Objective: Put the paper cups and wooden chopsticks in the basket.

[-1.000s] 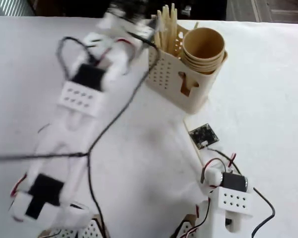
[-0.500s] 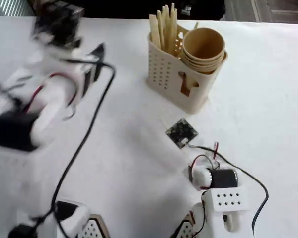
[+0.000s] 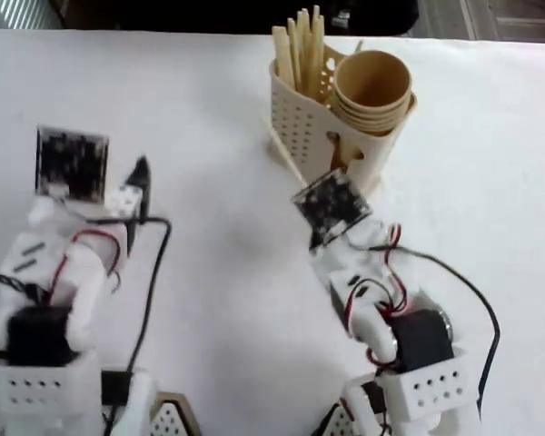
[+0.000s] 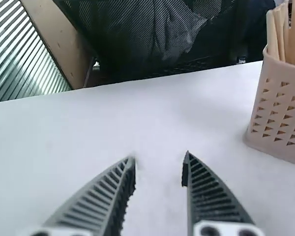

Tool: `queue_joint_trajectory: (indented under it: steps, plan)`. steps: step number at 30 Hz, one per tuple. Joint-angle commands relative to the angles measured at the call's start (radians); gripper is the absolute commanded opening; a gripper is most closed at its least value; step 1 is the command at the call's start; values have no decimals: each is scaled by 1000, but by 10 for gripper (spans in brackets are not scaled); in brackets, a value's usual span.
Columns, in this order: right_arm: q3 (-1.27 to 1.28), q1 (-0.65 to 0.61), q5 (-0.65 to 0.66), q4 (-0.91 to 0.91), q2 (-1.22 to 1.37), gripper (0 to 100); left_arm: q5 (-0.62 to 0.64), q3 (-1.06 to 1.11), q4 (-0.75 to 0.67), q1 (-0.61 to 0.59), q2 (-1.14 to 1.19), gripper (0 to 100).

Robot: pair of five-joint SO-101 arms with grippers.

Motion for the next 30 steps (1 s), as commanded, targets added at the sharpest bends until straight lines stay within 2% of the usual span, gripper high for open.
queue_joint_trajectory:
  steps: [1,7,11,15,20,26,30]
  plan:
    - [-110,-13,-68,-154,114,17,6,133,-61,-19,-120,172]
    - [-275,-13,-261,-432,417,17,26,328,-97,-12,-219,169]
    - [-399,-10,-276,-625,575,17,68,410,-144,-31,-237,170]
    - [-453,-7,-270,-892,704,17,72,414,-110,-93,-237,169]
    - [-456,31,-269,-1182,878,17,72,414,-72,-101,-237,169]
    - [-457,102,-269,-1356,1069,17,69,431,-80,-101,-242,169]
    - [-457,119,-269,-1374,1145,19,68,433,-80,-101,-242,169]
